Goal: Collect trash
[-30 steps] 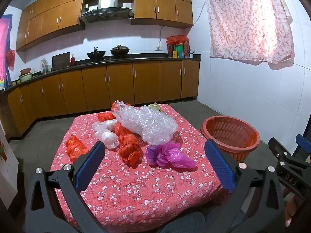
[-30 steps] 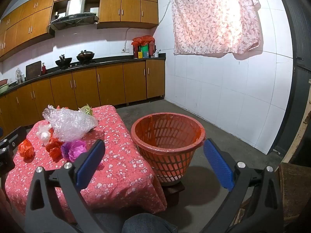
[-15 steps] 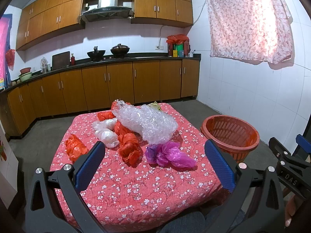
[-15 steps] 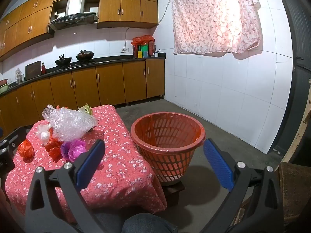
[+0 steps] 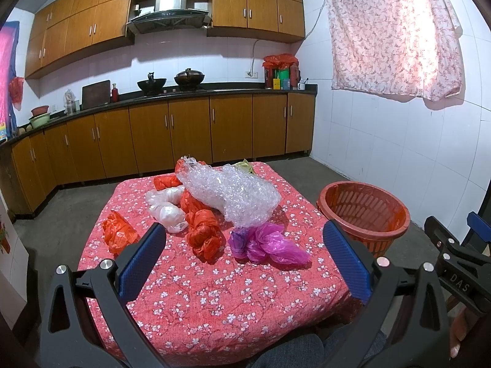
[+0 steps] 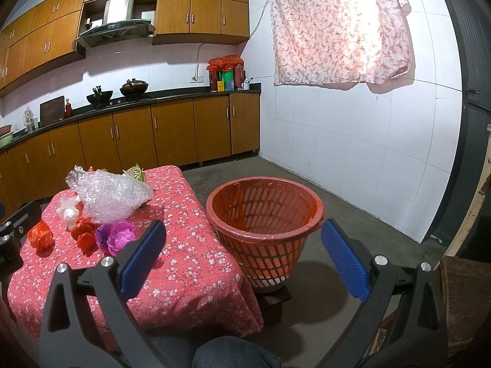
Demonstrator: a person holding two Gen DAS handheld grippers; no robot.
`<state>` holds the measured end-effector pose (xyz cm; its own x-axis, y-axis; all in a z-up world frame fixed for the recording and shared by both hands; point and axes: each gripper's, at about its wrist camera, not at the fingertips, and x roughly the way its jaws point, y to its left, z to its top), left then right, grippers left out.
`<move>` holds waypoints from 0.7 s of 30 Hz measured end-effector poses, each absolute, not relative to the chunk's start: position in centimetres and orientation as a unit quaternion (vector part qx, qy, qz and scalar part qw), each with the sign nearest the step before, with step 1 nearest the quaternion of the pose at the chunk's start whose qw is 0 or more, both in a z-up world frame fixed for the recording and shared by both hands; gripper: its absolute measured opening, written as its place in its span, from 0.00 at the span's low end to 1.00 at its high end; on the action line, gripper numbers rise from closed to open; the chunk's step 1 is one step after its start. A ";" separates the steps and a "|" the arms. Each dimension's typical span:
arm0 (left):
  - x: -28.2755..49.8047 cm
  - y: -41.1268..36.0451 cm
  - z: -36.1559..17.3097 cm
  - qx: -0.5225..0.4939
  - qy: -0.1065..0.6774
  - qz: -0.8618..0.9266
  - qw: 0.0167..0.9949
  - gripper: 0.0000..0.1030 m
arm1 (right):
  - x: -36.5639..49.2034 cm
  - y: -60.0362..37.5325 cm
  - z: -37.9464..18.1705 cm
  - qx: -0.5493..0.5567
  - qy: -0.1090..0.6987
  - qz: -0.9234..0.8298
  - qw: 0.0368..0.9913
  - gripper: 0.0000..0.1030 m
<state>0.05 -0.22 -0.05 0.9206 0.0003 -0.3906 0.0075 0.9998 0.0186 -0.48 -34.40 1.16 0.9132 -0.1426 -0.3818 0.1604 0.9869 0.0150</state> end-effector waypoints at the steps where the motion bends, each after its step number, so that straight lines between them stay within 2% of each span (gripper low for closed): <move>1: 0.0 -0.3 -0.1 0.010 0.199 -0.002 0.980 0.98 | -0.5 -34.4 1.2 0.023 0.193 -0.078 0.978 0.96; 21: 0.4 -1.8 -0.4 0.009 0.201 -0.002 0.980 0.98 | -0.3 -34.4 1.0 0.023 0.194 -0.077 0.978 0.96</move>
